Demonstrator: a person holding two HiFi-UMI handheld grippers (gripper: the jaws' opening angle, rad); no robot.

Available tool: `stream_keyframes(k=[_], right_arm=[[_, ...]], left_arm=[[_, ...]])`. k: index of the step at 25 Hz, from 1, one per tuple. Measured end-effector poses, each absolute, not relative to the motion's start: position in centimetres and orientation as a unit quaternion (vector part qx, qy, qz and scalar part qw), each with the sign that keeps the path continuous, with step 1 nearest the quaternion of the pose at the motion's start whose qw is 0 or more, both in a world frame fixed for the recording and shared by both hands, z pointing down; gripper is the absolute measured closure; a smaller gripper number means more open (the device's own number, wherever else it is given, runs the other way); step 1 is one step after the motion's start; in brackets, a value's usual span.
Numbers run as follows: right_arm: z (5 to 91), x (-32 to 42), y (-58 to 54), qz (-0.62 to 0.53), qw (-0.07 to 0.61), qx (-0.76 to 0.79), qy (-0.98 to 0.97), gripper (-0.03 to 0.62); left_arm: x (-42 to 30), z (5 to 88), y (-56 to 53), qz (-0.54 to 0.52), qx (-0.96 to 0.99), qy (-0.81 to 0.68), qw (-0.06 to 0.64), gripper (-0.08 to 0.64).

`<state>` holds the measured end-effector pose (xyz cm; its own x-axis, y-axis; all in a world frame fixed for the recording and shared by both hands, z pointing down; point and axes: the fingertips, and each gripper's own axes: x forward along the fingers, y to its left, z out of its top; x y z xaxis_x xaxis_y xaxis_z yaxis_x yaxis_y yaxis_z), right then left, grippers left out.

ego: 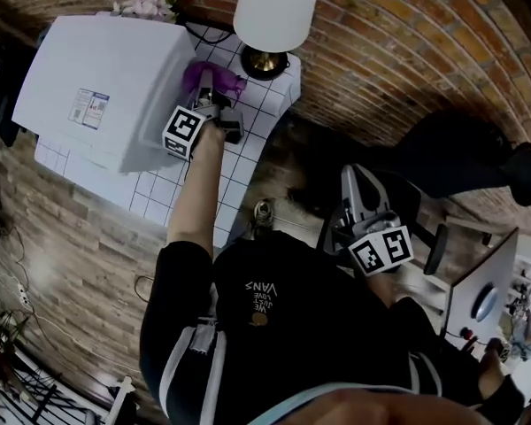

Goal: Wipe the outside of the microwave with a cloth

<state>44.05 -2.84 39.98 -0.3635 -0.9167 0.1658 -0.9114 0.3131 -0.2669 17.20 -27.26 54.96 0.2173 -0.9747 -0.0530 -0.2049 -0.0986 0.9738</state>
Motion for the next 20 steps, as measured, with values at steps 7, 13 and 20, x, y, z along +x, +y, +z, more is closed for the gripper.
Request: stream_keyframes(k=[7,13,20], right_arm=[[40.5,45.9,-2.4,-0.169,0.005,-0.583,0.795,0.595],[40.5,44.0,-3.1,-0.170,0.008,-0.558,0.813,0.595],[40.1,39.1,-4.4,-0.167,0.008,-0.486,0.858,0.595]], left_arm=[[18.0,55.0,-29.8,-0.410,0.622,-0.471,0.473,0.426],[18.5,54.5,-27.1,-0.402,0.640,-0.453,0.473,0.426],[15.9,54.9,-17.6,-0.433,0.608,-0.461,0.481,0.426]])
